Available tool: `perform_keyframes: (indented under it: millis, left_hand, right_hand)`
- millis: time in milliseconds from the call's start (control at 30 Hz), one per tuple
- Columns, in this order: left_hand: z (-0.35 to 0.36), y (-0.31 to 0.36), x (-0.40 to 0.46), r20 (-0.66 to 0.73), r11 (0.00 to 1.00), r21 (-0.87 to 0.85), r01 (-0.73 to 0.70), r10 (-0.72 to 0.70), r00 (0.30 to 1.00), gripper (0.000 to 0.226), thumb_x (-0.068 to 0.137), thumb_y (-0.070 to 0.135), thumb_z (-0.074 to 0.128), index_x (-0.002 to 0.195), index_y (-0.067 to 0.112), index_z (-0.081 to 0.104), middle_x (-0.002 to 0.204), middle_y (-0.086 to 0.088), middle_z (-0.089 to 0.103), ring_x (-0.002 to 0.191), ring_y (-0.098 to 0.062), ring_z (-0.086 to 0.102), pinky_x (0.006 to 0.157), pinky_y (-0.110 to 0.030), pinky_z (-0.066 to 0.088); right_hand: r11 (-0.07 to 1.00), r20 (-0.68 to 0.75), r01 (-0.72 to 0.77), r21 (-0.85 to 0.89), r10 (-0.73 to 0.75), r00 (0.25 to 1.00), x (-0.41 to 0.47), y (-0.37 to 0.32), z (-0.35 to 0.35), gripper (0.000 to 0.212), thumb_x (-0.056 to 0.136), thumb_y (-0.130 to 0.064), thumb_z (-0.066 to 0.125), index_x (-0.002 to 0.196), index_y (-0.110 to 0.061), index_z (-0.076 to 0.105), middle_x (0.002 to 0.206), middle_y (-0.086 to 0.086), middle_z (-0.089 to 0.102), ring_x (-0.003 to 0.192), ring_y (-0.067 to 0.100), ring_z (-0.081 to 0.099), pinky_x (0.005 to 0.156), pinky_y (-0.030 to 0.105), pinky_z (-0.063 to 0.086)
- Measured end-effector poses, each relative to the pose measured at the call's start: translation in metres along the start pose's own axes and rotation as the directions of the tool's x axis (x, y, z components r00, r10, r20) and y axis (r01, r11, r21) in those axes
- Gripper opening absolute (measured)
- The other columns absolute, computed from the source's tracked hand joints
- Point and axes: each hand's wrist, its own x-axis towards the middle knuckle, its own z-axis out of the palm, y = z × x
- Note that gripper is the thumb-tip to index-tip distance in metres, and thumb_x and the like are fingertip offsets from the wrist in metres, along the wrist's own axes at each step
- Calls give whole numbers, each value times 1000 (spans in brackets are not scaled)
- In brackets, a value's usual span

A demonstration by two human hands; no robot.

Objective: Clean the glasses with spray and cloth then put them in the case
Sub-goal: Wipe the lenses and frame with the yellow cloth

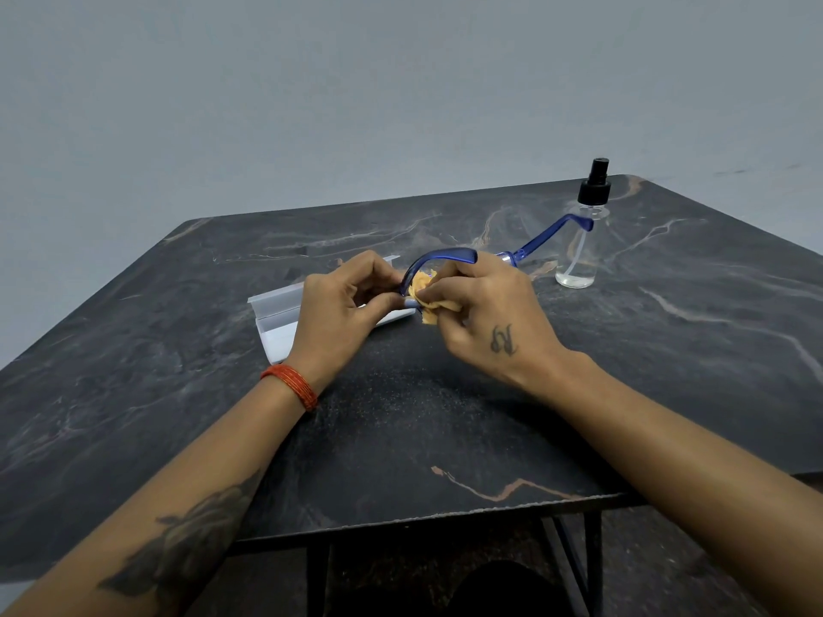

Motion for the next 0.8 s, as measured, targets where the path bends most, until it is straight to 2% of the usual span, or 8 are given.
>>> perform_keyframes:
  millis: [133,233,333,433,567,700,800]
  left_hand:
    - [-1,-2,0,-9,1000,5,-2,2,1000,22,73,-5,71,78,13,59,78,9,65,75,3,64,74,-13,51]
    - [-1,-2,0,-11,1000,2,-9,9,1000,25,73,-4,71,76,16,58,79,9,65,75,2,64,74,-14,52]
    - [-1,-2,1,-5,1000,1,-11,11,1000,26,74,-4,70,76,18,58,79,10,65,75,3,64,74,-15,52]
    - [-1,-1,1,-6,1000,-4,-5,5,1000,29,74,-5,70,77,22,58,80,9,65,75,1,65,76,-17,53]
    - [-1,-1,1,-6,1000,-4,-2,2,1000,30,74,-2,71,77,24,57,80,9,65,75,1,64,76,-18,53]
    - [0,-1,1,4,1000,-13,0,0,1000,20,74,-3,71,79,13,59,80,6,66,75,-3,65,76,-19,54]
    - [-1,0,1,7,1000,-22,-15,15,1000,18,74,-3,71,81,11,61,82,2,68,77,-9,66,77,-21,54]
  right_hand:
    - [1000,-74,2,-17,-3,997,0,-3,-4,17,60,-3,64,69,-10,76,66,4,62,58,22,57,55,19,41]
    - [995,-75,43,-87,-50,996,0,-3,-6,17,56,-2,62,64,-10,74,62,4,59,55,22,55,55,16,35]
    - [983,-33,88,-164,-94,995,0,-1,-7,17,57,-2,55,61,-8,71,61,5,58,57,25,52,48,19,36]
    - [962,-20,142,-232,-151,988,0,3,-7,29,64,-7,40,58,-6,68,61,5,57,57,24,49,43,23,38]
    - [935,-27,194,-297,-212,977,1,4,-10,29,66,-4,39,57,-4,66,59,7,54,55,23,46,42,24,36]
    - [928,-94,132,-349,-174,980,2,1,-12,24,62,-4,39,52,-6,61,56,5,51,54,22,44,47,22,22]
    - [957,-186,23,-291,-79,979,2,5,-11,18,65,-7,44,59,-3,61,64,8,58,59,25,50,46,22,33]
